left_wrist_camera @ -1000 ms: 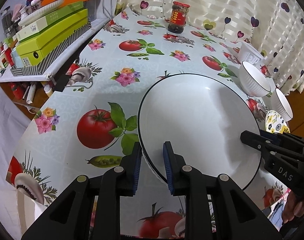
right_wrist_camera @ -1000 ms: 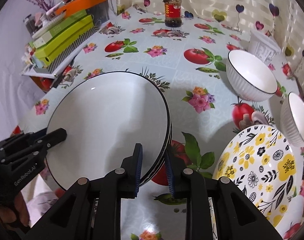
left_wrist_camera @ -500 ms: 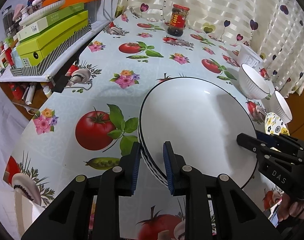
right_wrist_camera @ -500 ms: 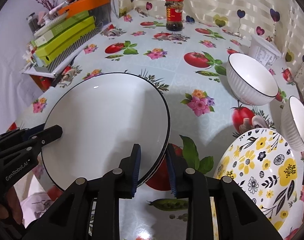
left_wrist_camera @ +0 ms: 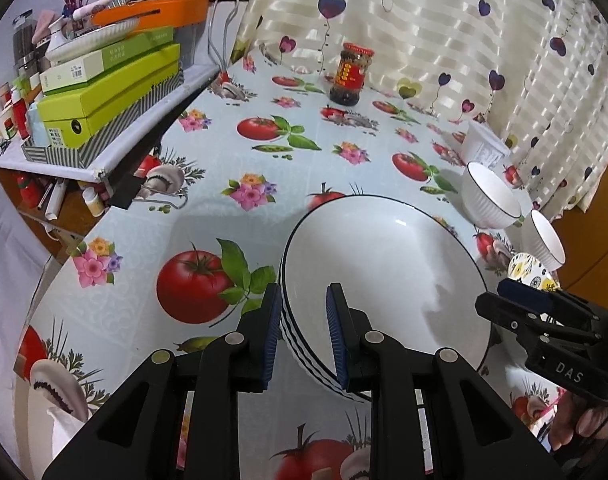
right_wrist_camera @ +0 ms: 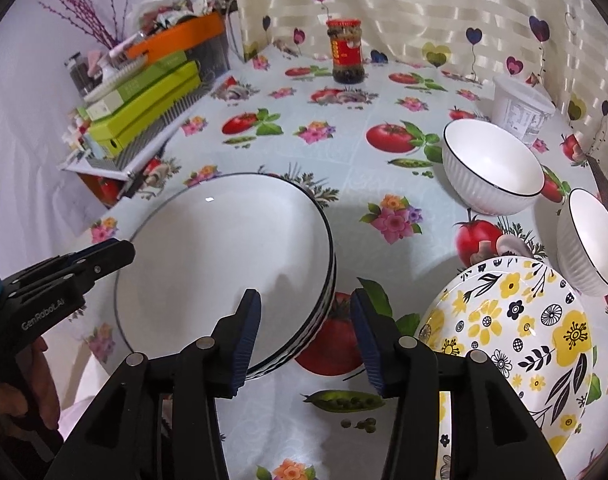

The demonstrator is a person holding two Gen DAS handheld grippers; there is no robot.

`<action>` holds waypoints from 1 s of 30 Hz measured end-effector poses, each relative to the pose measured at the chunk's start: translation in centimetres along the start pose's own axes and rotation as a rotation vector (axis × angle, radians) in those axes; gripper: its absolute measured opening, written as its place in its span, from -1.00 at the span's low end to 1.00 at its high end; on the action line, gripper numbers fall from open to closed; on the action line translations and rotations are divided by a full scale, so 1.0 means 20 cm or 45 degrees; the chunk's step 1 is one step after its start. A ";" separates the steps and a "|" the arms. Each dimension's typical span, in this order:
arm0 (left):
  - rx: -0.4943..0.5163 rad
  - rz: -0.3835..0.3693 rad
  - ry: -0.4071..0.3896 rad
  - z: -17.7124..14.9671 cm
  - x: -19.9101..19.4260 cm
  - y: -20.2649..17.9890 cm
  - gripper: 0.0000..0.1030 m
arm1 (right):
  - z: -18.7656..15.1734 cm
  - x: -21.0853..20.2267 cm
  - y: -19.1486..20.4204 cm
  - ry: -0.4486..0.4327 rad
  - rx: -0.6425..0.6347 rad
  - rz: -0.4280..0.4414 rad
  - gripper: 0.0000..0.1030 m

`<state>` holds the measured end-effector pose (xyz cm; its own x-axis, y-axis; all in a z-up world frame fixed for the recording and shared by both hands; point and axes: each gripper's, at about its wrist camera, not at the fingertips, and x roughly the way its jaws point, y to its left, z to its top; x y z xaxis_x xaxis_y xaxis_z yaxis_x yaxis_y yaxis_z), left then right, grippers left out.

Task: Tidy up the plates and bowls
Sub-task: 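Open the right tool and withdraw it from the plate stack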

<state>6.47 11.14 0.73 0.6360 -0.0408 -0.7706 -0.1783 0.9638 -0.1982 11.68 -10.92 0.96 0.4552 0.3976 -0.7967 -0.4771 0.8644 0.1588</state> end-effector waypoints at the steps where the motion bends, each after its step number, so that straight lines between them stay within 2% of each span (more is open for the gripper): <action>1: -0.004 -0.001 -0.004 0.00 -0.01 0.00 -0.55 | -0.01 -0.02 0.00 -0.015 -0.003 0.002 -0.10; 2: -0.008 -0.003 -0.009 0.00 -0.01 0.00 -0.55 | -0.01 -0.02 0.01 -0.022 -0.010 -0.001 -0.13; 5: -0.017 -0.006 -0.015 -0.01 -0.03 0.01 -0.55 | -0.02 -0.04 0.01 -0.039 -0.032 -0.007 -0.61; 11: -0.006 -0.025 -0.026 -0.01 -0.03 -0.01 -0.55 | -0.04 -0.03 -0.01 -0.029 -0.021 0.011 -0.62; 15: 0.005 -0.028 0.001 -0.01 0.01 -0.02 -0.55 | -0.05 -0.01 -0.02 -0.019 -0.025 0.017 -0.62; 24: 0.002 -0.019 -0.012 -0.01 0.02 -0.01 -0.55 | -0.05 0.01 -0.01 -0.036 -0.053 0.035 -0.81; 30: 0.021 -0.061 -0.043 0.01 -0.04 -0.04 -0.55 | -0.05 -0.06 -0.04 -0.060 -0.027 0.057 -0.83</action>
<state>6.33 10.42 1.62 0.6685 -0.0780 -0.7396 -0.1351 0.9652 -0.2239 10.72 -12.33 1.30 0.4673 0.4503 -0.7608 -0.5136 0.8387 0.1809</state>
